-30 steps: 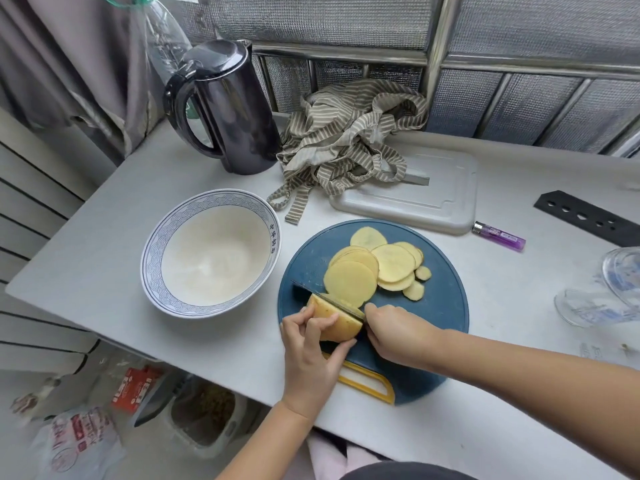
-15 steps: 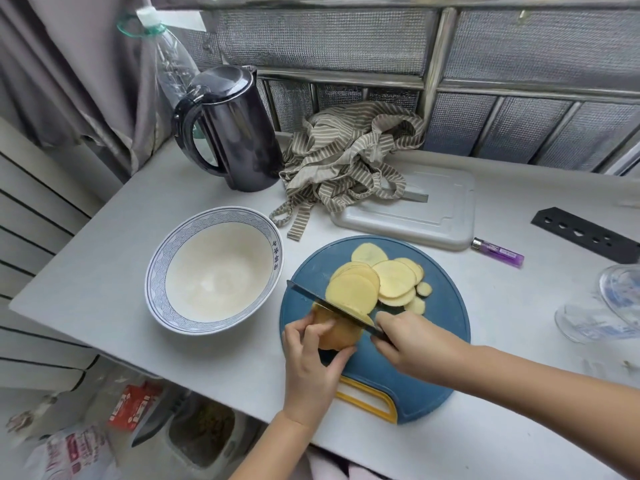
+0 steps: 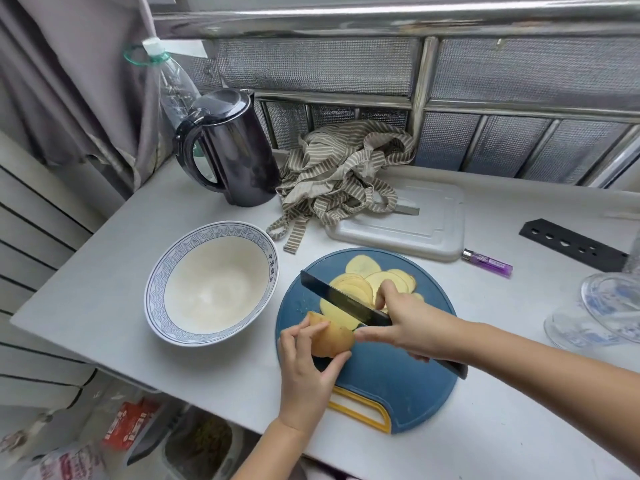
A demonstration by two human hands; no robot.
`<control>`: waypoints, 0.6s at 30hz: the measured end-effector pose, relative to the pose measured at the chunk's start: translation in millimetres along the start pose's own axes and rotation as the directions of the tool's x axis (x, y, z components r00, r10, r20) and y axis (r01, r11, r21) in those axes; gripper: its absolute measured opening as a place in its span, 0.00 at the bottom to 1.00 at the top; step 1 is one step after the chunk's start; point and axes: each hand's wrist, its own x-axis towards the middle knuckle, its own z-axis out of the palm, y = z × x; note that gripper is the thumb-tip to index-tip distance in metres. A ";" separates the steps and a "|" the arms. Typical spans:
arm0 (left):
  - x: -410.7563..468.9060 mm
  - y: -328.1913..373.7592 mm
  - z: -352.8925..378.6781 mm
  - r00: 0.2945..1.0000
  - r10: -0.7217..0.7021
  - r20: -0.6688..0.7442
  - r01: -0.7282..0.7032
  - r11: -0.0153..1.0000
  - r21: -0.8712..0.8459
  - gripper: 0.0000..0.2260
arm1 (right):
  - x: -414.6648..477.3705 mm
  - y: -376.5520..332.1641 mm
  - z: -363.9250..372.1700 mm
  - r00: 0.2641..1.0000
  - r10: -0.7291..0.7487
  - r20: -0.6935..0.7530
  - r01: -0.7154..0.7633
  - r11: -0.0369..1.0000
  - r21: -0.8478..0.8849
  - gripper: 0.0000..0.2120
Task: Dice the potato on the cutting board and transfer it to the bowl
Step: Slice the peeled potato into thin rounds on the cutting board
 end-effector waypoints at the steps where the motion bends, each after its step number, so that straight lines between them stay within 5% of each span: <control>1: 0.4 0.4 -0.5 1.000 0.000 0.002 0.000 1.000 0.001 0.26 | 3.8 0.1 -0.3 1.000 -0.003 0.010 0.002 0.999 0.054 0.26; 6: 1.1 1.1 -0.7 1.000 -0.004 -0.008 0.004 1.000 -0.008 0.25 | 17.7 8.0 -2.0 0.996 -0.082 0.028 0.074 0.972 0.224 0.25; 14: 3.1 1.3 -1.1 1.000 -0.010 -0.007 0.010 0.999 -0.031 0.25 | 28.6 13.1 -0.8 0.985 -0.101 -0.138 0.130 0.967 0.218 0.05; 18: -1.8 -3.0 1.7 0.999 0.011 -0.035 -0.011 1.000 -0.012 0.26 | 19.7 12.0 -1.3 0.980 -0.137 -0.141 0.150 0.985 0.087 0.10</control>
